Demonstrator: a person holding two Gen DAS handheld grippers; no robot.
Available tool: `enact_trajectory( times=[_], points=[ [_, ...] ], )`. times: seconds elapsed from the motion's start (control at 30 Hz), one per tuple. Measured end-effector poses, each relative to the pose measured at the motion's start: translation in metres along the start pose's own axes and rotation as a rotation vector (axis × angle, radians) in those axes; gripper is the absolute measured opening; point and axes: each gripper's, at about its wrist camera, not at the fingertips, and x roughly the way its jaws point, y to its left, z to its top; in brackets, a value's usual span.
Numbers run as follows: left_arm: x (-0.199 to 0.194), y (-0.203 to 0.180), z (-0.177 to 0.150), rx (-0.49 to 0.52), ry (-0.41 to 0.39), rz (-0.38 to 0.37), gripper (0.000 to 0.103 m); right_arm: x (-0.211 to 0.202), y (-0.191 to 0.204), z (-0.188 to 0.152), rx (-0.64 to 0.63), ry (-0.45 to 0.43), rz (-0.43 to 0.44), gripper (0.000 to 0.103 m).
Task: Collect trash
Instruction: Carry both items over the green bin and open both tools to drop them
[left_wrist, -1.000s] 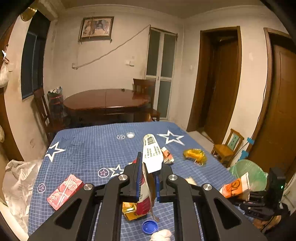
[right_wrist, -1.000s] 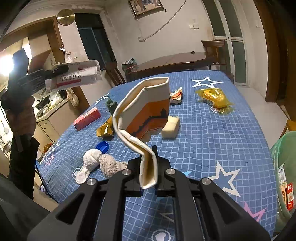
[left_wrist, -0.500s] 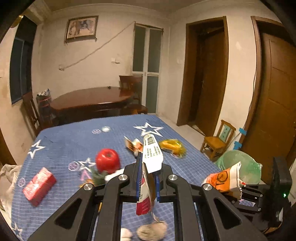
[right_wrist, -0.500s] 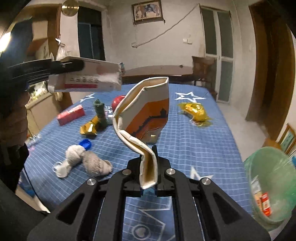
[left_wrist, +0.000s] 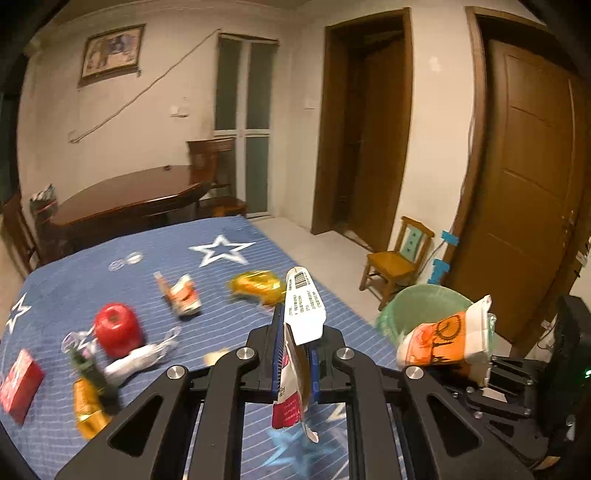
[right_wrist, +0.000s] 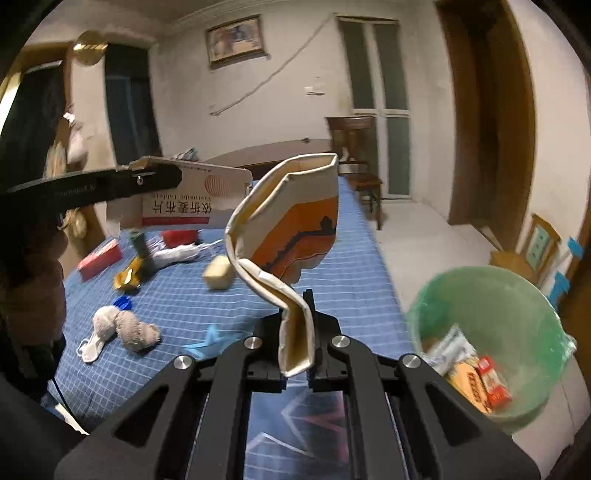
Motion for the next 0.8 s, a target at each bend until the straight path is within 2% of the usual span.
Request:
enact_trajectory(
  times=[0.23, 0.47, 0.63, 0.8],
  points=[
    [0.051, -0.073, 0.019, 0.070, 0.025, -0.052, 0.013, -0.040, -0.057, 0.020, 0.055, -0.038, -0.150, 0.005],
    [0.092, -0.141, 0.029, 0.143, 0.037, -0.105, 0.013, -0.053, -0.116, 0.034, 0.129, 0.030, -0.314, 0.005],
    [0.122, -0.186, 0.033, 0.207, 0.054, -0.138, 0.013, -0.046, -0.143, 0.028, 0.188, 0.085, -0.372, 0.005],
    [0.142, -0.209, 0.029, 0.249, 0.091, -0.168, 0.013, -0.040, -0.159, 0.016, 0.230, 0.130, -0.386, 0.005]
  ],
)
